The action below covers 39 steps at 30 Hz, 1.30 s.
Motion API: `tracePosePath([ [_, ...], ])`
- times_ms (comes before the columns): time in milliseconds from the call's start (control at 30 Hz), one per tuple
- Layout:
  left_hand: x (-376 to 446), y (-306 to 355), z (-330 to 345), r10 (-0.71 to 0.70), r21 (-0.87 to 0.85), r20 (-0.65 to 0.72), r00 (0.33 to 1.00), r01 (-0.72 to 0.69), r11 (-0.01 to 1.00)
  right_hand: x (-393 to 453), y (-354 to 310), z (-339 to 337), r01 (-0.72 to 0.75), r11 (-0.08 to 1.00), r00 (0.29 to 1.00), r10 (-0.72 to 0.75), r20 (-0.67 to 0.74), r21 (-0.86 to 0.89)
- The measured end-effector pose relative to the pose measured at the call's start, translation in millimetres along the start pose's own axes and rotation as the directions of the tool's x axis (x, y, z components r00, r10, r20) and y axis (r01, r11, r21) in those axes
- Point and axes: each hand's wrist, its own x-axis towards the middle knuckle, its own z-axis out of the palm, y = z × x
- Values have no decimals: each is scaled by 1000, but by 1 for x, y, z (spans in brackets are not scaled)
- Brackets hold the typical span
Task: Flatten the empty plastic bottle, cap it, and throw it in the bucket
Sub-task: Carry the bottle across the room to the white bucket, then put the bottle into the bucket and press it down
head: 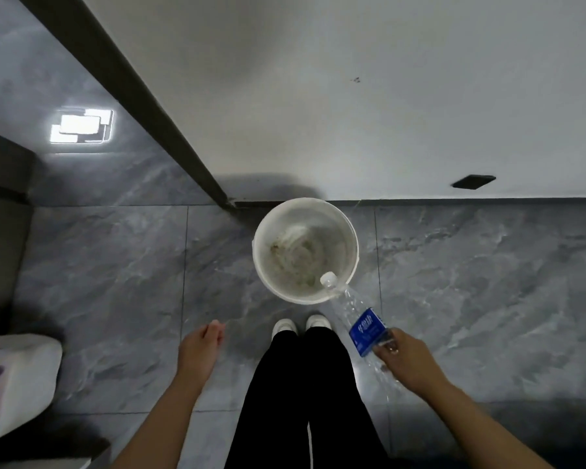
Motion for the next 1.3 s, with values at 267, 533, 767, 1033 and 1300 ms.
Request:
tracePosePath([
  [267, 105, 0, 66, 28, -22, -36, 999, -29, 999, 101, -25, 2, 23, 999, 1000, -23, 2, 40],
  [533, 193, 20, 133, 324, 305, -93, 942, -283, 910, 203, -29, 33, 129, 987, 991, -130, 8, 97],
  [767, 248, 29, 169, 475, 340, -151, 867, -406, 848, 292, -29, 62, 241, 962, 969, -247, -29, -129],
  [1033, 272, 15, 184, 543, 342, -271, 795, -447, 826, 386, -30, 102, 175, 978, 985, -174, 21, -112],
  [1300, 287, -1, 192, 567, 296, -361, 740, -486, 822, 477, -18, 160, 53, 996, 998, -56, 40, 78],
])
